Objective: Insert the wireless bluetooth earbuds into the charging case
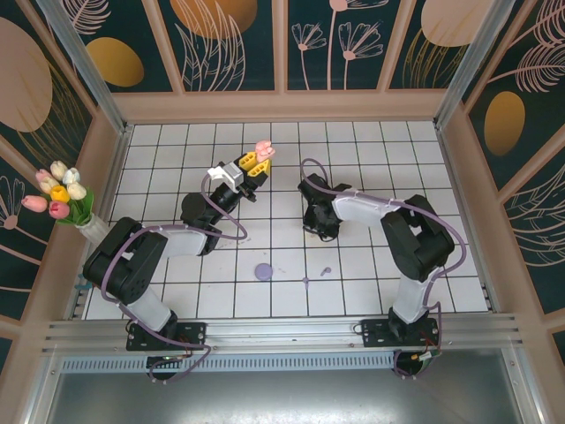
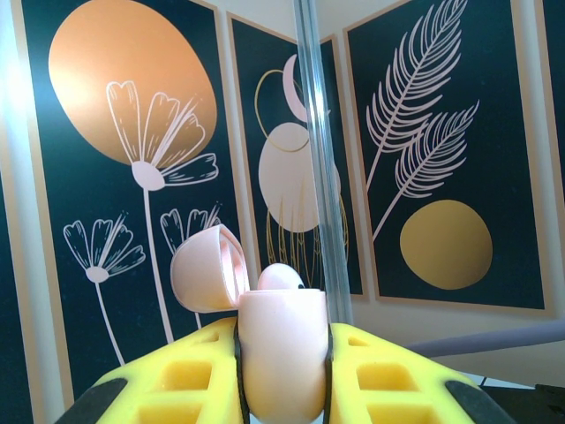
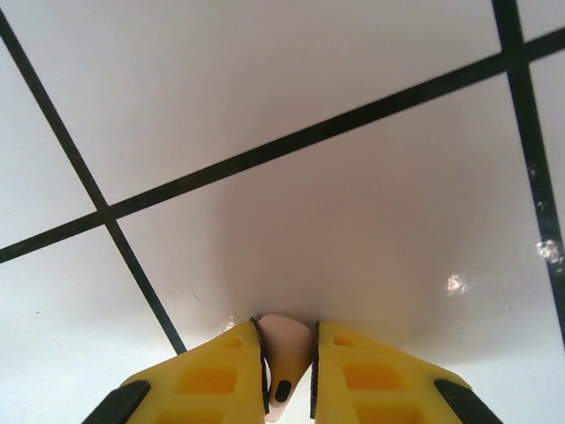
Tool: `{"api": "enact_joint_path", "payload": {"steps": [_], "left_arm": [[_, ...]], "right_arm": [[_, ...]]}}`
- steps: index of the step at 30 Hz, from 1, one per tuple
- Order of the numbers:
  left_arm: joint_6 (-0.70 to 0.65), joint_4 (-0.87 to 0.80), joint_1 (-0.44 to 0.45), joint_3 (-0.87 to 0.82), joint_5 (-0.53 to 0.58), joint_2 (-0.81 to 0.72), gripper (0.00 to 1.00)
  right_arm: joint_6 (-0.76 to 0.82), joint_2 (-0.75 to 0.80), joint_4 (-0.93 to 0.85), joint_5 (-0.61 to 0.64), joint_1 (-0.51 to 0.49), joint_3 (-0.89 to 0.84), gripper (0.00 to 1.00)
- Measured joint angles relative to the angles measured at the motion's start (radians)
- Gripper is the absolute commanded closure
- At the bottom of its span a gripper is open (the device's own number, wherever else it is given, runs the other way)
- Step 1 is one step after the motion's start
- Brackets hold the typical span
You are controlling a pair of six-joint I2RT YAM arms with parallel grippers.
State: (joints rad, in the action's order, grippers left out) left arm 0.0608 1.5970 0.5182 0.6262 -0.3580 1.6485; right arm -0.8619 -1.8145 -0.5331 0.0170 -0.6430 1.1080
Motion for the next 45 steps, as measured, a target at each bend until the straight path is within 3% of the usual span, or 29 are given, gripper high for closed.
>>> {"api": "enact_joint_path", "payload": {"steps": [13,17,24,35,45], "left_arm": [[0.005,0.0,0.0,0.001,-0.004,0.0,1.0],[0.013,0.0,0.0,0.004,-0.004,0.0,1.0],[0.019,0.0,0.0,0.004,-0.004,0.002,1.0],[0.022,0.0,0.0,0.004,-0.004,0.002,1.0],[0.022,0.0,0.0,0.004,-0.004,0.002,1.0]], "right_arm": [[0.278,0.01,-0.006,0.05,-0.044,-0.008,0.82],[0.311,0.009,-0.017,0.057,-0.051,-0.008,0.73],[0.275,0.003,-0.05,0.045,-0.051,0.0,0.66],[0.124,0.002,-0.071,0.011,-0.028,0.049,0.66],[0.117,-0.021,-0.081,0.012,-0.019,0.055,0.66]]}}
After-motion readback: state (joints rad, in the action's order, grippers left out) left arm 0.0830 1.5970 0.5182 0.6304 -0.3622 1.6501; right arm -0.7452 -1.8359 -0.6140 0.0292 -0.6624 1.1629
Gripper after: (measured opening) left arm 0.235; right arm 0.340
